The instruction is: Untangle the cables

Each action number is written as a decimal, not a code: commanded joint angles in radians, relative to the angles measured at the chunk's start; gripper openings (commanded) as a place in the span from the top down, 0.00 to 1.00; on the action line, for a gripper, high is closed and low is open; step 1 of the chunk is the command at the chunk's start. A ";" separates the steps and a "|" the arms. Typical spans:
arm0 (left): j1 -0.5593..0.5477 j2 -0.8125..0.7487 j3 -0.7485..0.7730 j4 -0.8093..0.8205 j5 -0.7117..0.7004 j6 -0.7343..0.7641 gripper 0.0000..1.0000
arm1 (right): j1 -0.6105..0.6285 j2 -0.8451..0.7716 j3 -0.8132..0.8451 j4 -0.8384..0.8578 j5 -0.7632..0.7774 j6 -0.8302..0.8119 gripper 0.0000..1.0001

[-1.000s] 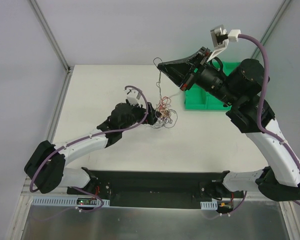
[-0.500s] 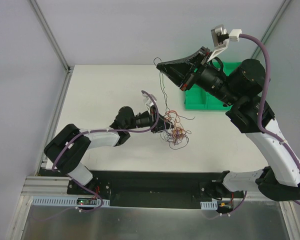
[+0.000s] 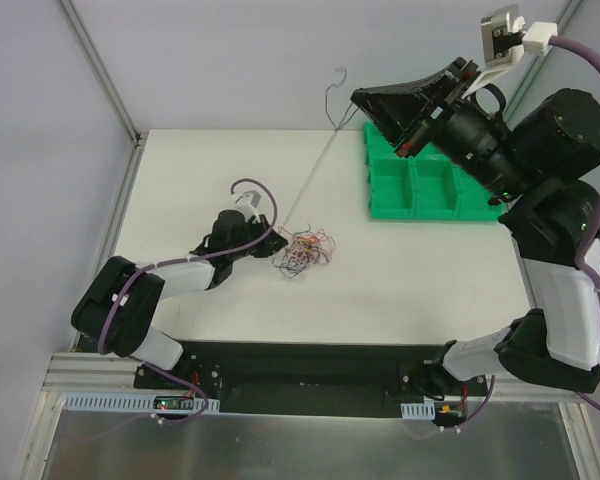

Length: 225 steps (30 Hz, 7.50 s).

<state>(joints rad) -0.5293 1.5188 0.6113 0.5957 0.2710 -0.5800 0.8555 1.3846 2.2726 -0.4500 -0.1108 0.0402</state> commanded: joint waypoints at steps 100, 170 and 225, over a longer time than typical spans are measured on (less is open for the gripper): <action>0.157 -0.250 0.074 -0.879 -0.372 0.123 0.17 | -0.190 -0.756 -1.388 -0.100 0.813 0.134 1.00; 0.072 -0.562 0.209 -0.945 0.376 0.218 0.15 | -0.509 0.200 -1.368 -0.076 0.145 0.000 0.27; 0.048 -0.540 0.205 -0.930 0.321 0.183 0.15 | -0.794 0.473 -0.951 0.934 -0.652 0.090 1.00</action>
<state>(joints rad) -0.4725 0.9733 0.8089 -0.3573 0.6083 -0.4011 0.0677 1.8942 1.4174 0.2466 -0.6960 -0.0105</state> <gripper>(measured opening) 0.846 0.009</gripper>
